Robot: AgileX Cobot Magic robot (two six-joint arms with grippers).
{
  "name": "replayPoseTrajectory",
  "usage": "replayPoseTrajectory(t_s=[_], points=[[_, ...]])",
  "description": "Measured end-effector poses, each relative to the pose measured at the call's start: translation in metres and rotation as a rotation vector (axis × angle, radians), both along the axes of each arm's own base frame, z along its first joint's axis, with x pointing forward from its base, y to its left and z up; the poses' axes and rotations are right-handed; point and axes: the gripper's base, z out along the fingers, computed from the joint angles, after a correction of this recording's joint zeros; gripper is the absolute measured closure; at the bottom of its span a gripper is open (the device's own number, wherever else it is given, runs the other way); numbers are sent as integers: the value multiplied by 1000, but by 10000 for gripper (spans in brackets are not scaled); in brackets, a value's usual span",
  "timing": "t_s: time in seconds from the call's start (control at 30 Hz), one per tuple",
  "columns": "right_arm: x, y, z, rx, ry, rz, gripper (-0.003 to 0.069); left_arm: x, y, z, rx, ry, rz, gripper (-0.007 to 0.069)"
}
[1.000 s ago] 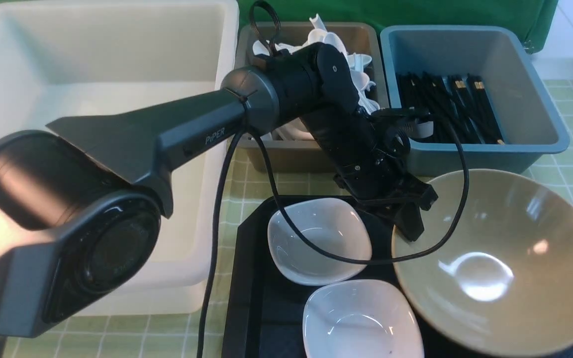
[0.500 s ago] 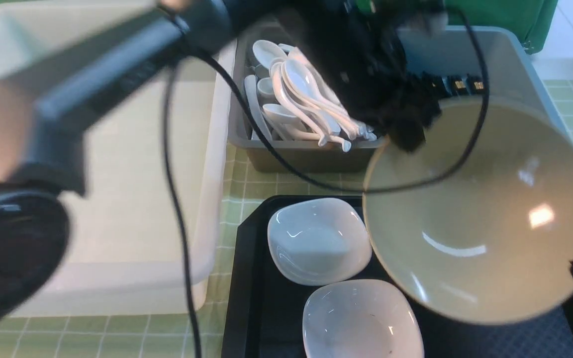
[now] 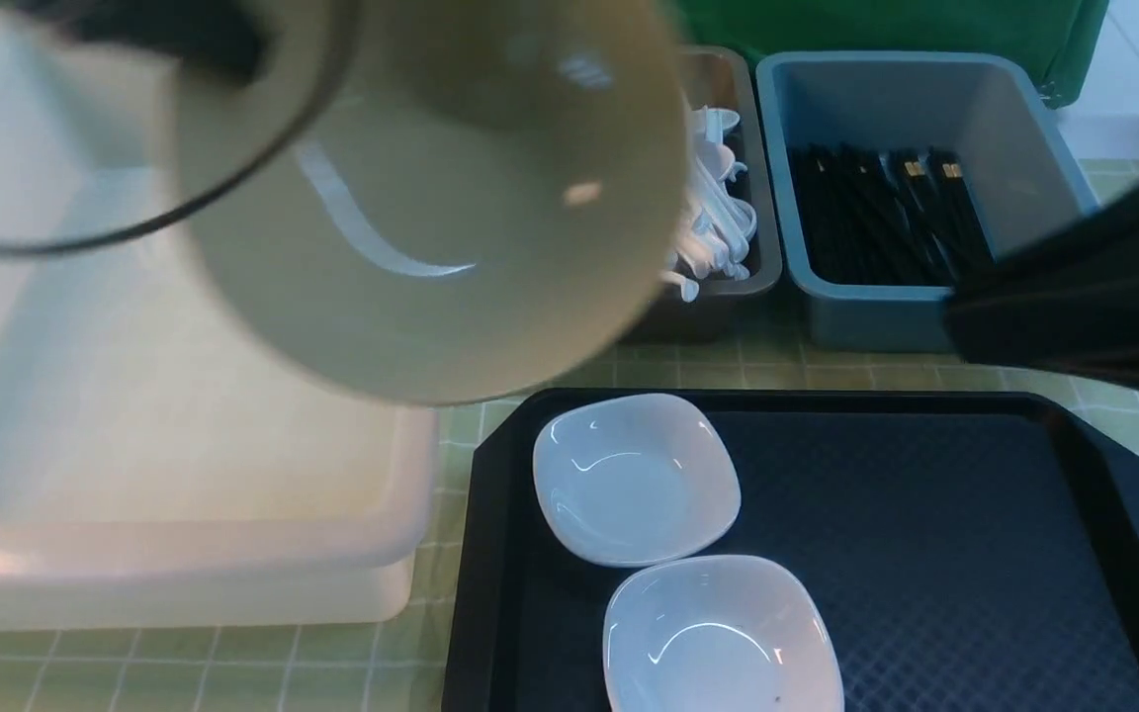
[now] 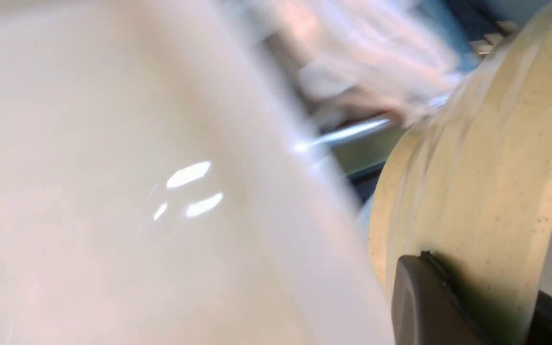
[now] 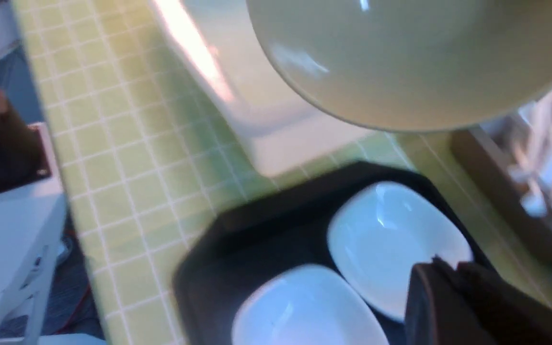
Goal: On green table put chopsticks spoon bowls plates into blue grey white boxes.
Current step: 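Place the tan bowl onto the bowl stack in the left bin with the left gripper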
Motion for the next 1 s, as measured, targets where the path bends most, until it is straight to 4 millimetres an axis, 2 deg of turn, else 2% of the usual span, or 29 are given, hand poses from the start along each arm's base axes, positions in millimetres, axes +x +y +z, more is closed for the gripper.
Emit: replayPoseTrajectory(t_s=[0.03, 0.07, 0.1, 0.17, 0.27, 0.3, 0.37, 0.43, 0.6, 0.87, 1.0], points=[[3, 10, -2, -3, -1, 36, 601, -3, 23, -11, -35, 42, 90, 608], [2, 14, -2, -3, -1, 53, 601, -4, 27, -13, -43, 49, 106, 608], [3, 30, -8, -15, 2, 103, 601, -6, 52, -24, -97, 83, 213, 608], [6, 52, -20, -64, 25, 157, 601, -6, 87, -37, -166, 111, 351, 608], [8, 79, -36, -147, 52, 197, 599, -4, 128, -52, -224, 129, 510, 608], [10, 81, -38, -158, 56, 196, 599, -4, 130, -53, -225, 131, 517, 608], [11, 94, -40, -175, 57, 211, 596, 5, 145, -68, -239, 161, 561, 608], [14, 100, -39, -170, 56, 207, 594, 14, 146, -82, -252, 203, 556, 608], [19, 104, -35, -137, 42, 174, 589, 37, 129, -119, -280, 333, 513, 608], [20, 105, -34, -122, 37, 160, 585, 39, 110, -159, -173, 462, 490, 608], [21, 105, -34, -120, 34, 158, 582, 38, 101, -170, -136, 480, 486, 608]])
